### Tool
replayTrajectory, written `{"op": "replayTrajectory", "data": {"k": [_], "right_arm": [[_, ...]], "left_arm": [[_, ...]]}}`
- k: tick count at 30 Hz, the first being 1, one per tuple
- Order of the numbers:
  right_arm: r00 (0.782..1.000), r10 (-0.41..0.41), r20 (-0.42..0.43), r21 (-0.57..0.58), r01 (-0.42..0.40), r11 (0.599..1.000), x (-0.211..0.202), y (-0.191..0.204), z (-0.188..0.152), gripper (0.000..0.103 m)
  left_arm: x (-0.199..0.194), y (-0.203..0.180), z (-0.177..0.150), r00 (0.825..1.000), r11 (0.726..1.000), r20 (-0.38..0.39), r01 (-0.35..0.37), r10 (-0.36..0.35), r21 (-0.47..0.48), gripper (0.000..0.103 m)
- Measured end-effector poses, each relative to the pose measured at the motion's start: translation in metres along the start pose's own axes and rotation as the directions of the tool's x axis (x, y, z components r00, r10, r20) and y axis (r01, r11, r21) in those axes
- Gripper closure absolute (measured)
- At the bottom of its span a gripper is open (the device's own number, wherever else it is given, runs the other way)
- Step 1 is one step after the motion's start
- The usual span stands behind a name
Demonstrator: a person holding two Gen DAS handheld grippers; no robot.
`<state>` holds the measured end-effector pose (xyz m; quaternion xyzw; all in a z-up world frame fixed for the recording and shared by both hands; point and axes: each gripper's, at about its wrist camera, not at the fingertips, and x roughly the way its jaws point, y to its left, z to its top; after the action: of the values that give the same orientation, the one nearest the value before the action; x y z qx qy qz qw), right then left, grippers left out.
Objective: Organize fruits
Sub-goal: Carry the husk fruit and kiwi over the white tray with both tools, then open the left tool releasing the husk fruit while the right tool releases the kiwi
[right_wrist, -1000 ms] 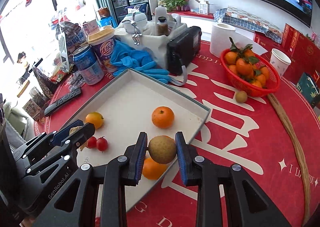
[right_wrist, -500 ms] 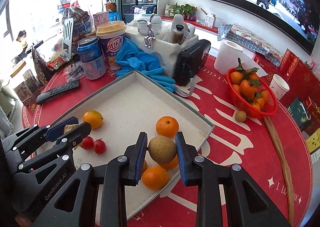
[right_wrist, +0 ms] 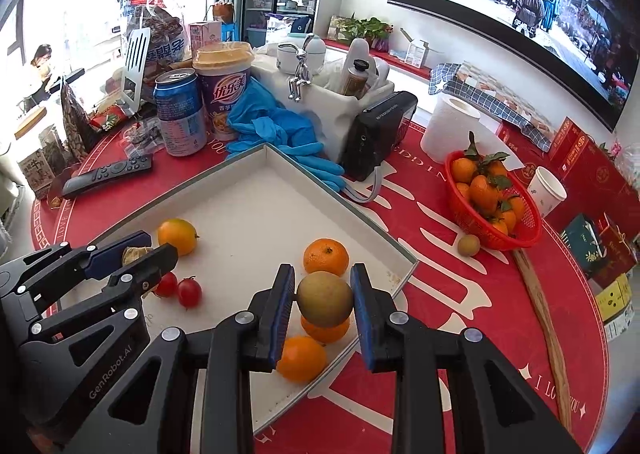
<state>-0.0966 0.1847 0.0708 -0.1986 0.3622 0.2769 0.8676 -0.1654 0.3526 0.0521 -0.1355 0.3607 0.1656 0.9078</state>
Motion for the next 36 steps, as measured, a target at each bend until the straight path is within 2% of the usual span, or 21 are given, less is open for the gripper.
{"op": "replayTrajectory", "data": {"k": [8,13,20,22,23,24,26,27,29,30,31,34,36], "right_arm": [[1.000,0.016,-0.009,-0.002,-0.016,1.000,0.001,0.003,0.000,0.073],[0.996,0.073,-0.052,0.031,-0.071,0.997,0.008,-0.001,0.001,0.073],[0.980,0.157,-0.122,0.096,-0.146,0.985,0.024,-0.007,0.001,0.073],[0.975,0.179,-0.132,0.111,-0.165,0.980,0.027,-0.008,0.002,0.073],[0.972,0.192,-0.135,0.121,-0.176,0.977,0.028,-0.009,0.002,0.073],[0.969,0.205,-0.140,0.130,-0.187,0.974,0.029,-0.010,0.003,0.072],[0.966,0.215,-0.147,0.140,-0.195,0.971,0.030,-0.012,0.003,0.072],[0.965,0.215,-0.148,0.140,-0.195,0.971,0.029,-0.012,0.003,0.071],[0.970,0.204,-0.136,0.140,-0.185,0.973,0.027,-0.012,0.005,0.033],[0.974,0.191,-0.118,0.140,-0.174,0.975,0.024,-0.013,0.005,0.005],[0.979,0.178,-0.097,0.135,-0.164,0.977,0.019,-0.014,0.006,0.001],[0.982,0.165,-0.092,0.125,-0.153,0.980,0.014,-0.014,0.011,0.001],[0.980,0.167,-0.105,0.135,-0.152,0.979,0.014,-0.015,0.011,0.001]], "left_arm": [[0.000,0.000,0.000,1.000,1.000,0.000,-0.001,0.001,0.001,0.078],[0.002,0.000,-0.002,1.000,1.000,-0.008,-0.004,0.004,0.002,0.078],[0.008,-0.002,-0.004,0.999,1.000,-0.041,0.001,0.000,0.008,0.076],[0.010,-0.003,-0.005,0.998,1.000,-0.058,0.005,-0.004,0.011,0.071],[0.011,-0.005,-0.006,0.998,1.000,-0.065,0.009,-0.008,0.016,0.060],[0.011,-0.006,-0.006,0.998,1.000,-0.068,0.009,-0.008,0.019,0.043],[0.009,-0.009,-0.006,0.998,1.000,-0.060,-0.001,0.003,0.028,0.020],[0.007,-0.011,-0.006,0.999,0.999,-0.052,-0.007,0.009,0.036,0.020],[0.006,-0.014,-0.006,0.999,0.998,-0.047,-0.022,0.025,0.051,0.019],[0.007,-0.015,-0.007,0.998,0.998,-0.051,-0.027,0.030,0.056,0.019],[0.008,-0.015,-0.007,0.998,0.998,-0.058,-0.026,0.030,0.056,0.018],[0.011,-0.014,-0.007,0.997,0.999,-0.078,-0.007,0.010,0.051,0.016],[0.011,-0.014,-0.007,0.997,0.998,-0.075,-0.010,0.014,0.055,0.011]]}}
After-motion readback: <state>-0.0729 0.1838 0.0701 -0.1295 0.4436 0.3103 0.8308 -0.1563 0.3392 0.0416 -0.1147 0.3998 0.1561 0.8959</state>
